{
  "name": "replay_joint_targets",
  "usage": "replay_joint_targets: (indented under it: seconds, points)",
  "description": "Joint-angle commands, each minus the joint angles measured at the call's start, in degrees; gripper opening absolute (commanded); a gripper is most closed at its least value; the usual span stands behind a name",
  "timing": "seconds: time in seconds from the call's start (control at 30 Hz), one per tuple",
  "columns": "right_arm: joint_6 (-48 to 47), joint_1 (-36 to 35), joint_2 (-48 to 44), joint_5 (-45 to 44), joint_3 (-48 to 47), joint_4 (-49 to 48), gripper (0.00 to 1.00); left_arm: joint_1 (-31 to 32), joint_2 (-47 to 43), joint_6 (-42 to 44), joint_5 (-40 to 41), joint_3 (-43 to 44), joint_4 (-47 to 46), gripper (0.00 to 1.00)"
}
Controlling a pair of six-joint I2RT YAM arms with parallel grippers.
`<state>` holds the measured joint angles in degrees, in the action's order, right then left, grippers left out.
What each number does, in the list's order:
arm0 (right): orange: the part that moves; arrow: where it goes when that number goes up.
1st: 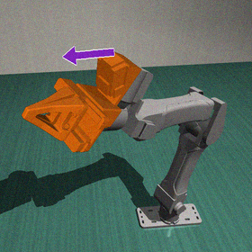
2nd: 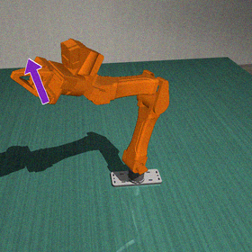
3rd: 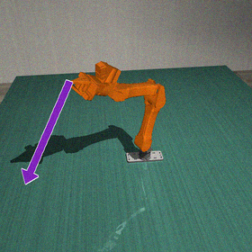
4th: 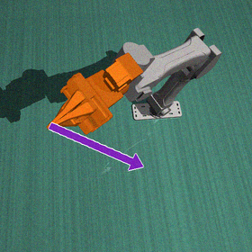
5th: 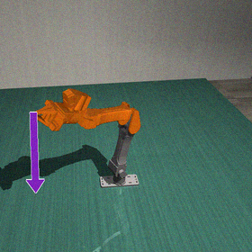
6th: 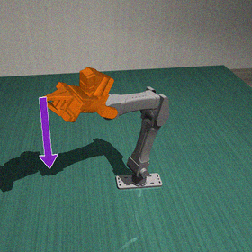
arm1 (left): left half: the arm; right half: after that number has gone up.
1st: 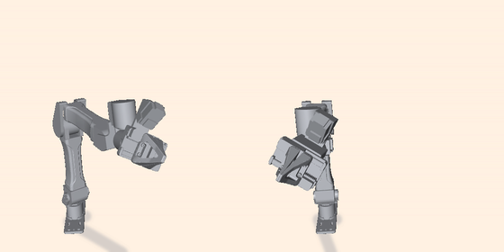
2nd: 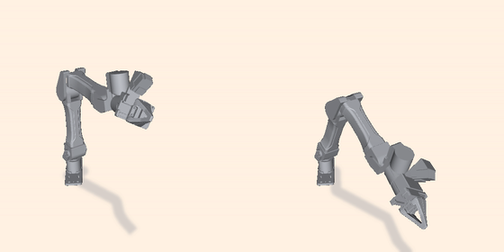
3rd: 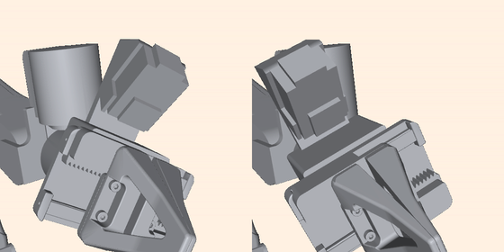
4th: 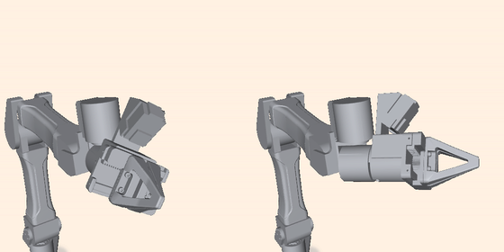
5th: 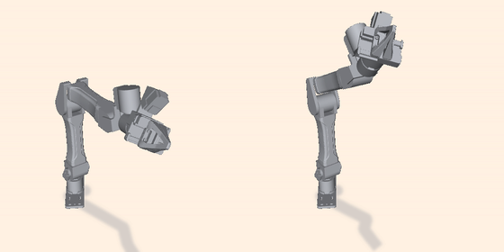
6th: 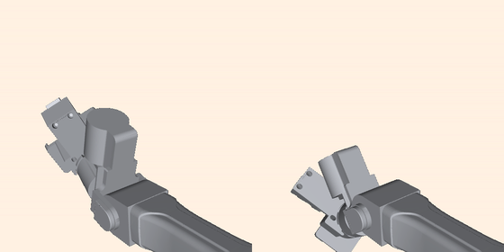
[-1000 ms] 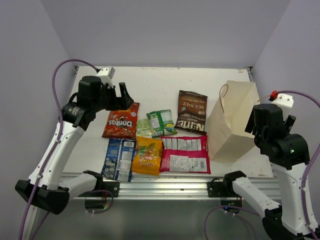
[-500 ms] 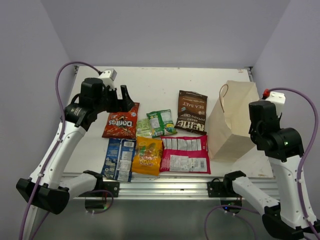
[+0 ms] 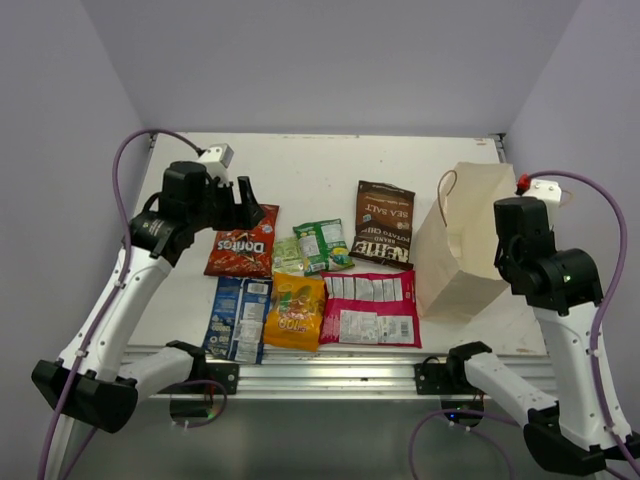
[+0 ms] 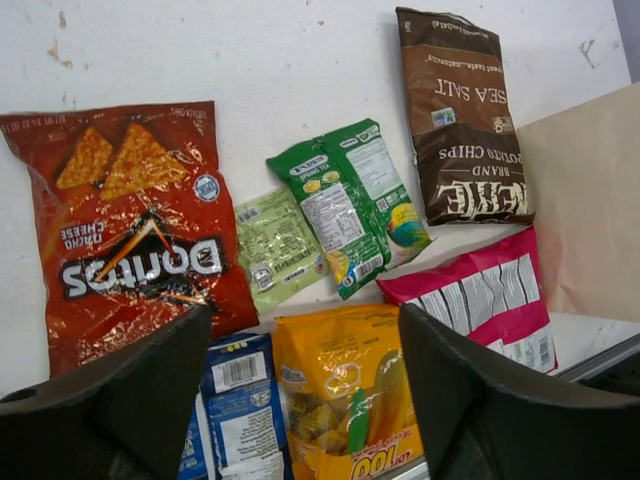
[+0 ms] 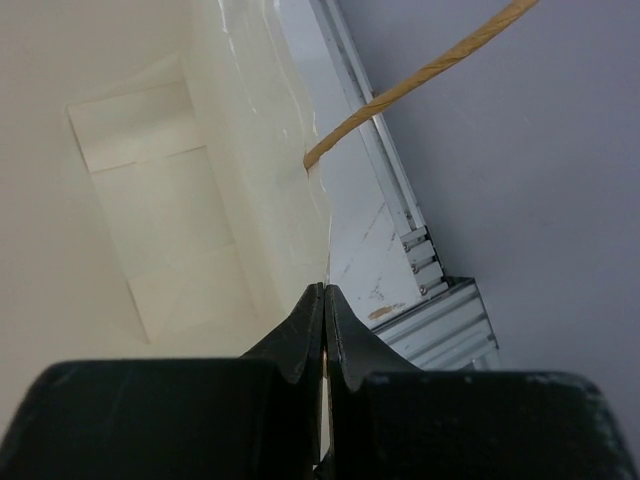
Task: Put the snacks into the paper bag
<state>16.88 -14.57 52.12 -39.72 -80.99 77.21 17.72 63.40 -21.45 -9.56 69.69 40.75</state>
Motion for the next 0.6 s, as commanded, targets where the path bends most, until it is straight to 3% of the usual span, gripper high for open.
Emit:
replay_joint_targets:
  seconds: [0.0,0.33,0.57]
  points:
    - [-2.11,0.06,0.62,3.69,-1.01,-1.97,0.0,0.13,-0.91,0.8,0.86,-1.83,-0.59,0.73]
    - [-3.52,0.07,1.93,5.18,-2.24,-3.12,0.0,0.83,-5.82,-5.7,-7.74,-16.77,0.48,0.8]
    - [-3.96,0.07,2.37,5.53,-1.36,-4.26,0.0,7.85,-9.08,-13.78,-9.33,-28.01,-6.82,0.79]
